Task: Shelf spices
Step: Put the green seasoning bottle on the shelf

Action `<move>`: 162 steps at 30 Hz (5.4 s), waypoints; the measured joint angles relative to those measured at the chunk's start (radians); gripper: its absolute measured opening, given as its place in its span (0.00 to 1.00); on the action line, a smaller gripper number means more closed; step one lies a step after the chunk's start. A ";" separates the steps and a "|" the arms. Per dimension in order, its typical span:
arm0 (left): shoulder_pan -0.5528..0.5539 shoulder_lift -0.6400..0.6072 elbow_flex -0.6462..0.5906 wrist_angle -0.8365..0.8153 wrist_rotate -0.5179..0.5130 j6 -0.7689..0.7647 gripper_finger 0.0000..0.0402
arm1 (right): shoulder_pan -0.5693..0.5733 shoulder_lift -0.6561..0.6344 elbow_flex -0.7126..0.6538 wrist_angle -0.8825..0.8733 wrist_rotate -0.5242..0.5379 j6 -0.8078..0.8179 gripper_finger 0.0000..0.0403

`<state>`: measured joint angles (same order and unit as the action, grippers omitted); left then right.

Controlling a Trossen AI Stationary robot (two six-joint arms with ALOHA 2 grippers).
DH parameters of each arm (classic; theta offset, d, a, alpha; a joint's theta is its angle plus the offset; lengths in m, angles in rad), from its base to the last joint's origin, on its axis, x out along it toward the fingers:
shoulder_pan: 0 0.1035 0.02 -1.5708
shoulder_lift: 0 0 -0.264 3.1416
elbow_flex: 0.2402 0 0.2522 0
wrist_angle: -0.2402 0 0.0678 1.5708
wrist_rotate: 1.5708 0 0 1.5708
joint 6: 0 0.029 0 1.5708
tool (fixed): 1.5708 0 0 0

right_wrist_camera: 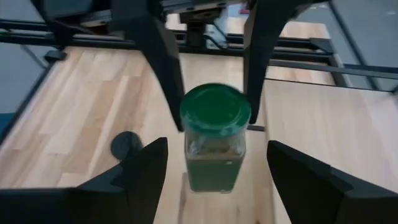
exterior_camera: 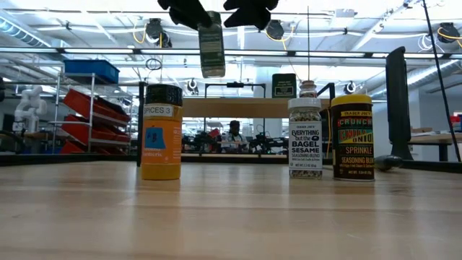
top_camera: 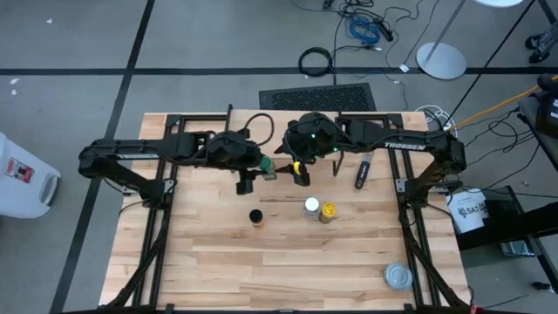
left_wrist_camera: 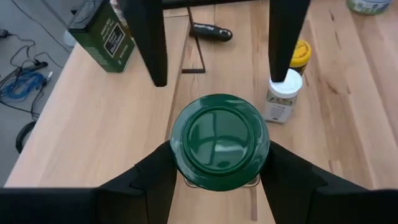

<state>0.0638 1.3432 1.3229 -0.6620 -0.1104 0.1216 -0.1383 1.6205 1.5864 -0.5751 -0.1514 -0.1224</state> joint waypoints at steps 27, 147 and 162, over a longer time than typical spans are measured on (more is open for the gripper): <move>0.002 0.041 0.020 0.053 0.027 0.052 0.51 | 0.003 0.063 0.000 -0.034 0.041 -0.047 0.65; 0.001 -0.103 0.019 0.085 -0.269 -0.002 0.74 | -0.457 0.067 0.000 -0.203 -0.159 -0.293 0.49; 0.001 -0.103 0.018 0.076 -0.269 -0.004 0.74 | -0.457 0.019 0.000 -0.234 -0.112 -0.309 0.52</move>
<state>0.0650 1.2404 1.3411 -0.5861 -0.3794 0.1177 -0.5949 1.6397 1.5864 -0.8095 -0.2634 -0.4313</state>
